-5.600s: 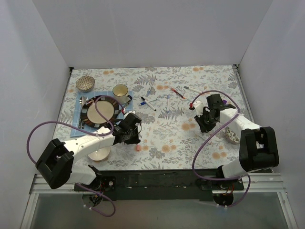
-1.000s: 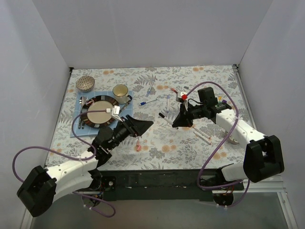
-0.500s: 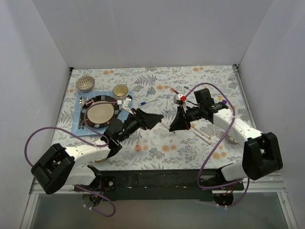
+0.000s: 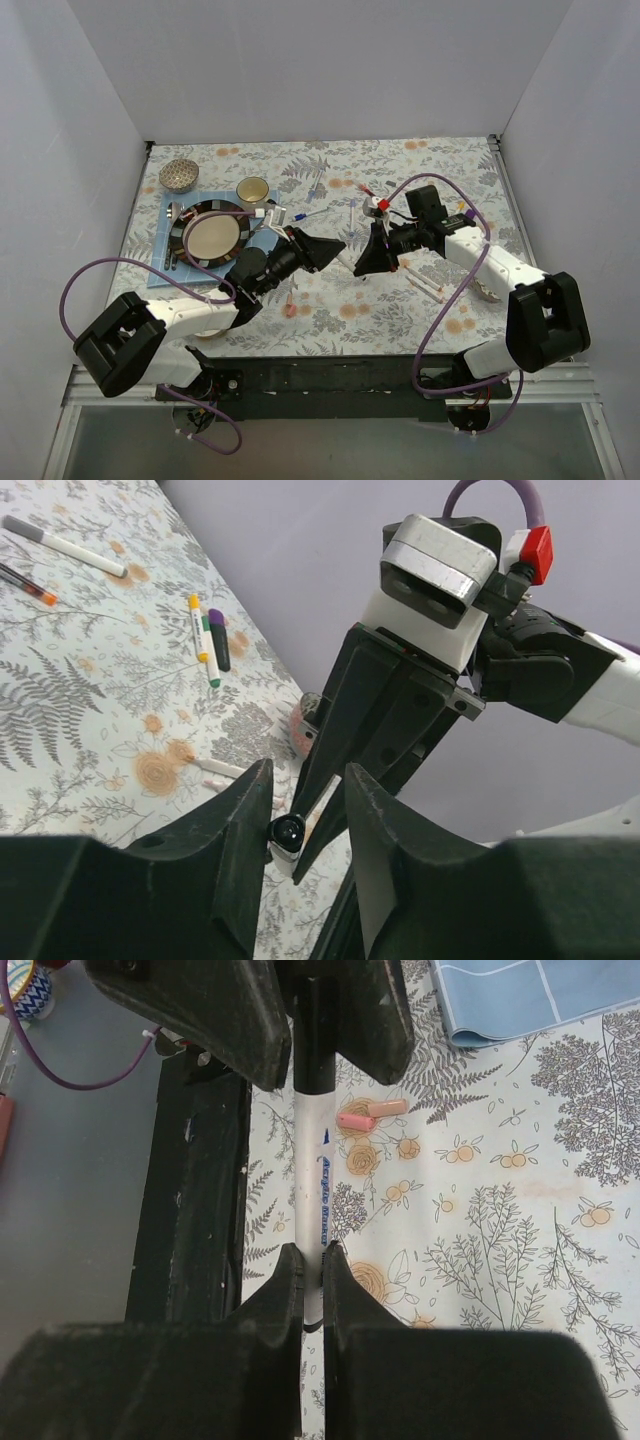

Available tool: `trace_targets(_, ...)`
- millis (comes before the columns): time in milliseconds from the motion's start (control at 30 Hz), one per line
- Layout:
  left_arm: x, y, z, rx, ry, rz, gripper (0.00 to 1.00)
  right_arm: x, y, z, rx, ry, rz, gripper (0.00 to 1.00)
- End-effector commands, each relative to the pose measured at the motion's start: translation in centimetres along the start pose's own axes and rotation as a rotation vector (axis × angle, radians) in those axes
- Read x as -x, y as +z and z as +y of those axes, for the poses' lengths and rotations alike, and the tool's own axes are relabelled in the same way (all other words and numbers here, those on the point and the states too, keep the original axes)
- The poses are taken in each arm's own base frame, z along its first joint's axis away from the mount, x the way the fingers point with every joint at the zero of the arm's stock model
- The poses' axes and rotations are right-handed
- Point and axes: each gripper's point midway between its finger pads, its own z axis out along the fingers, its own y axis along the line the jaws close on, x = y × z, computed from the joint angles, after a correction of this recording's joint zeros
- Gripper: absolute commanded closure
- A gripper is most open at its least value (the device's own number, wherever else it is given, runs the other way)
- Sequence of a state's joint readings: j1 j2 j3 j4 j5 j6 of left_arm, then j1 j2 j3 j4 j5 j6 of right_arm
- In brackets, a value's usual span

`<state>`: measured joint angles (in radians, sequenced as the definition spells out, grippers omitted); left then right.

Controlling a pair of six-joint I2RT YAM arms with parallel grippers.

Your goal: Open the pen caps

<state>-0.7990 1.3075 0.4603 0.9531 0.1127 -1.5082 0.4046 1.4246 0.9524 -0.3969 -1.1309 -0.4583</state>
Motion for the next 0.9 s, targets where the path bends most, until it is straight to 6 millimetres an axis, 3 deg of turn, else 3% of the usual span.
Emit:
trace_targets(0,1.0,0.7,-1.4,-0.036,0.042,-0.026,0.69,0.4,0.3,-0.1,0.019,0.004,-0.018,0.99)
trace_targets(133,1.0,0.9,-1.3,-0.028,0.063,-0.028,0.74,0.4,0.4,-0.1,0.027,0.015,-0.022,0.99)
trace_targets(333,1.0,0.9,-1.2,-0.016,0.101,-0.035,0.97,0.3,0.5,-0.1,0.035,0.033,-0.029,0.99)
trace_targets(400,1.3,0.9,-1.2,-0.016,0.123,-0.046,1.00,0.3,0.6,0.1,0.049,0.048,-0.034,0.99)
trace_targets(433,1.3,0.9,-1.3,-0.017,0.131,-0.047,1.00,0.4,0.6,0.5,0.073,0.054,-0.044,0.85)
trace_targets(500,1.0,0.9,-1.2,-0.015,0.146,-0.044,1.00,0.3,0.7,0.9,0.098,0.067,-0.053,0.67)
trace_targets(533,1.0,1.0,-1.2,-0.018,0.148,-0.041,1.00,0.4,0.7,1.0,0.113,0.065,-0.062,0.48)
trace_targets(567,0.8,1.1,-1.2,-0.023,0.149,-0.037,1.00,0.5,0.7,1.2,0.118,0.064,-0.067,0.43)
trace_targets(667,0.1,1.3,-1.5,-0.048,0.149,-0.017,1.00,0.6,0.8,1.5,0.143,0.080,-0.082,0.36)
trace_targets(867,-1.3,2.1,-1.4,-0.064,0.148,0.022,1.00,0.4,1.0,1.6,0.158,0.142,-0.093,0.37)
